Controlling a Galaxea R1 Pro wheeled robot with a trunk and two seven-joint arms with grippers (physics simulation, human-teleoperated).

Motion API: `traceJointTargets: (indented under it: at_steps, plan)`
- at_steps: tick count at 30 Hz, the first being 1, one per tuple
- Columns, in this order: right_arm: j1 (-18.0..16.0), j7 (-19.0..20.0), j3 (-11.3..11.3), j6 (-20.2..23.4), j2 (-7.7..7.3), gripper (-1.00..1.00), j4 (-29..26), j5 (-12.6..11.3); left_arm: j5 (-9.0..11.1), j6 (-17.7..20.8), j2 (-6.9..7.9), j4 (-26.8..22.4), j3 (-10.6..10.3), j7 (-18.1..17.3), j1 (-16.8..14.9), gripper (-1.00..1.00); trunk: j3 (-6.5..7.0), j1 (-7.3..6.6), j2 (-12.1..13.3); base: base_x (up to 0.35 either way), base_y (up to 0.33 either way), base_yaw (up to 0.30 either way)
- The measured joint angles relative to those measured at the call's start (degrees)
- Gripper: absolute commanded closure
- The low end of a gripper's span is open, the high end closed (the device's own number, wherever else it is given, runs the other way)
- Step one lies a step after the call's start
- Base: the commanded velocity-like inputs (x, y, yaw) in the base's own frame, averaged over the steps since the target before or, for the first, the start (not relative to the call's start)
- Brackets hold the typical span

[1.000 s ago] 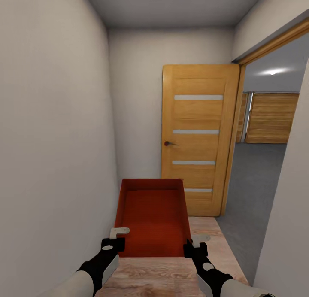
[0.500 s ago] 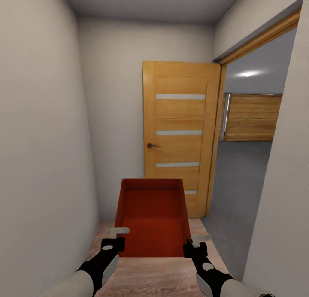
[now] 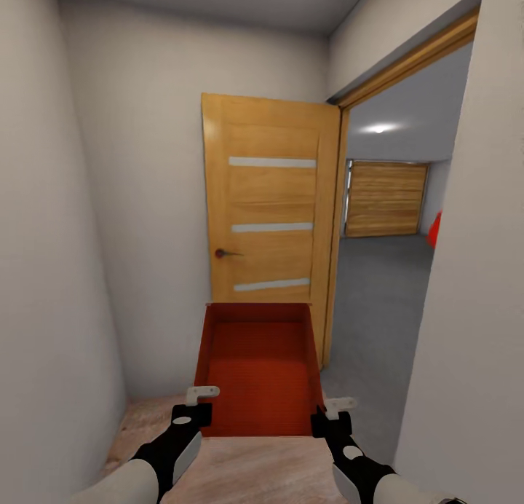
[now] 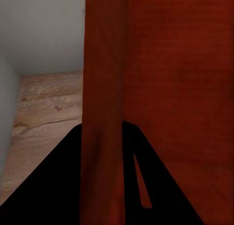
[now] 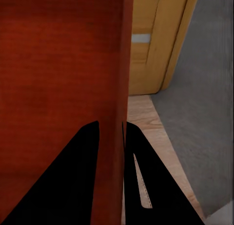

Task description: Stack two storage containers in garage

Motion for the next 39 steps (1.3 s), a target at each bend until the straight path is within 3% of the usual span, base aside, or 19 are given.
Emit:
traceJointTargets:
  at_steps: [20, 39]
  plan:
    - [0.00, 0.00, 0.07, -0.01, -0.03, 1.00, -0.09, -0.11, -0.04, 0.01, -0.01, -0.14, 0.05, 0.02, 0.01, 1.00, 0.00, 0.01, 0.00, 0.292, 0.181, -0.285]
    - [0.00, 0.00, -0.01, 0.01, 0.00, 1.00, -0.01, 0.02, 0.01, 0.01, 0.02, -0.02, -0.01, -0.01, 0.00, 1.00, 0.00, 0.03, 0.01, 0.011, 0.009, -0.275]
